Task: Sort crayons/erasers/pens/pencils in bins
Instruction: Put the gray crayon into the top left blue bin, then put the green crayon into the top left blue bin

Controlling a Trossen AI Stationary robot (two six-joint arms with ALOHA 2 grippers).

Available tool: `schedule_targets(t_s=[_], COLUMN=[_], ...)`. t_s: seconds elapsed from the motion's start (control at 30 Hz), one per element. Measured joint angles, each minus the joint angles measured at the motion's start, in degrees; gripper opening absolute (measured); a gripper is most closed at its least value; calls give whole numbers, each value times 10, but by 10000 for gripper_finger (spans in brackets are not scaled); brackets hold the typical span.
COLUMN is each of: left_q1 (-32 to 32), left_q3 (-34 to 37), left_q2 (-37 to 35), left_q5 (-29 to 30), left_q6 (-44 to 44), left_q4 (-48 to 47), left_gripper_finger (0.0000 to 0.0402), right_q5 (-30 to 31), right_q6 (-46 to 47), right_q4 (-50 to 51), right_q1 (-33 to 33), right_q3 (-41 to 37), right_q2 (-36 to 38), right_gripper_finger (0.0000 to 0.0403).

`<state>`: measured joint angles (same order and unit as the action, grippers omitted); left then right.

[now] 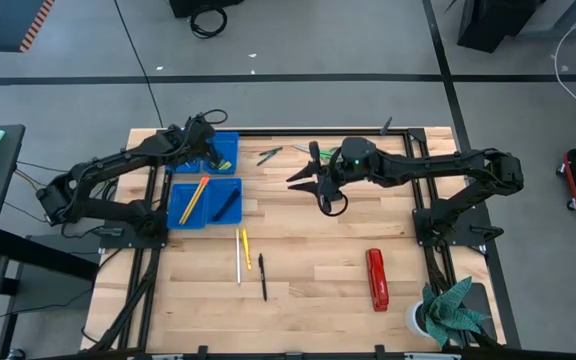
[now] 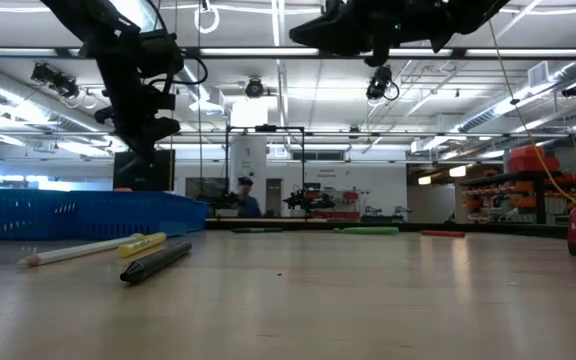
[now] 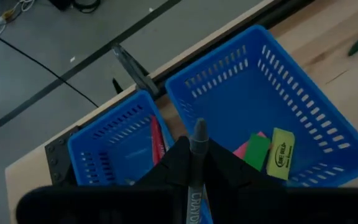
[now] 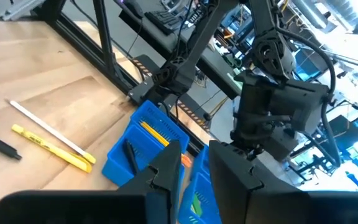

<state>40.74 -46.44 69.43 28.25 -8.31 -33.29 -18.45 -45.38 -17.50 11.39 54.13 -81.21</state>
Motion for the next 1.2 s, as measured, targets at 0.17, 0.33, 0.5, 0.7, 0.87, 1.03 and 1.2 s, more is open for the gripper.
schedule_targets(t_s=[0.17, 0.33, 0.5, 0.7, 0.87, 1.03, 1.2], left_q1=[25, 57, 89, 122, 123, 121, 120], left_q3=[0, 0, 0, 0, 0, 0, 0], left_q2=[29, 92, 136, 150, 150, 150, 150], left_q5=[2, 28, 45, 34, 20, 21, 21], left_q6=[5, 9, 8, -31, -47, -61, -47], left_q4=[2, 21, 38, 1, 0, 2, -5], left_gripper_finger=[39, 39, 40, 41, 53, 76, 105], right_q5=[0, 0, 0, 0, 0, 0, -1], right_q6=[-3, -2, 21, 34, 32, 34, 32], right_q4=[0, 0, 3, 21, 43, 43, 41], right_q1=[16, 35, 51, 62, 62, 60, 52], right_q3=[0, 0, 0, 0, 0, 0, 0], right_q2=[0, 0, 0, 0, 0, 0, 0], right_gripper_finger=[87, 87, 87, 87, 87, 87, 88])
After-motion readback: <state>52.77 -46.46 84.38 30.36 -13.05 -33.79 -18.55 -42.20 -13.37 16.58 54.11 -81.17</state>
